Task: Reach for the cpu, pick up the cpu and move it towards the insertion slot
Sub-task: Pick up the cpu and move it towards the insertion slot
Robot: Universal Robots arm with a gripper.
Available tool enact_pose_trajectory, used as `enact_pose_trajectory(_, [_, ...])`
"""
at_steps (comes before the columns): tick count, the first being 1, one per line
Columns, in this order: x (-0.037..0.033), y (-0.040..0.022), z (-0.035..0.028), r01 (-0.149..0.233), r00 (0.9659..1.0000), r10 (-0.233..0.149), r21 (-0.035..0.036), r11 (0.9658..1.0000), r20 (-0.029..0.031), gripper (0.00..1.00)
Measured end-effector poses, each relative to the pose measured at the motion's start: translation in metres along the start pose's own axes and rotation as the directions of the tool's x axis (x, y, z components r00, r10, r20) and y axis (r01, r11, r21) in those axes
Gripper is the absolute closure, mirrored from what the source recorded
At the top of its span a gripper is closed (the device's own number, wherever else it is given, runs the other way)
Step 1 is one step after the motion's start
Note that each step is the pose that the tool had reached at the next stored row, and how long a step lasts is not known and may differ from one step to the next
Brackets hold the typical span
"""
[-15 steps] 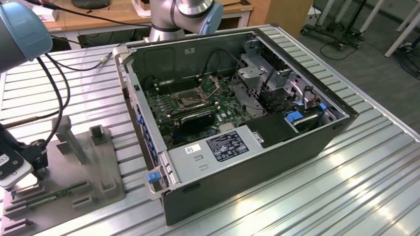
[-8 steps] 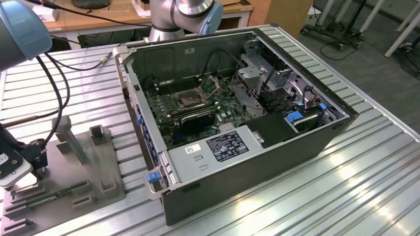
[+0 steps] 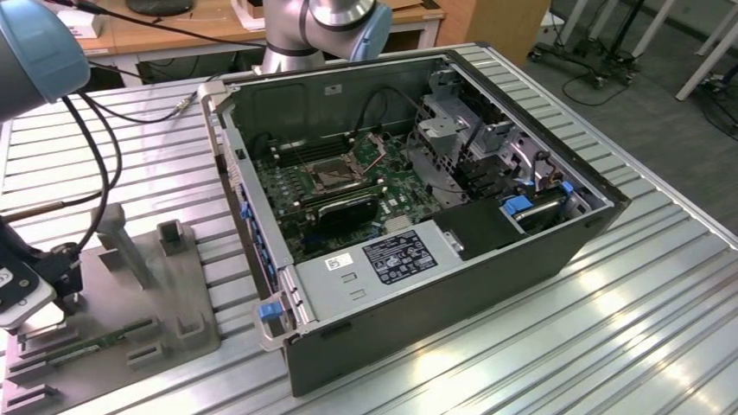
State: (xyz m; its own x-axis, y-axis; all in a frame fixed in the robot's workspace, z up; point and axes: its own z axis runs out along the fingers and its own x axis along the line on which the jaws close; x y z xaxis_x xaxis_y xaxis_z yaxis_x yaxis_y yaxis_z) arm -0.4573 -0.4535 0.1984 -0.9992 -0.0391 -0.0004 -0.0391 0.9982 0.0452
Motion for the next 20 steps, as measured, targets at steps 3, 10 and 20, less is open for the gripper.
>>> enact_pose_trajectory(3, [0.0000,0.0000,-0.0009,0.000,1.0000,0.000,0.0001,1.0000,0.0000,0.45])
enact_pose_trajectory(10, [0.0000,0.0001,-0.0034,0.000,1.0000,0.000,0.0000,1.0000,-0.0001,0.45])
enact_pose_trajectory(20, [0.0000,0.0003,-0.0075,0.000,1.0000,0.000,0.0000,1.0000,0.0000,0.45])
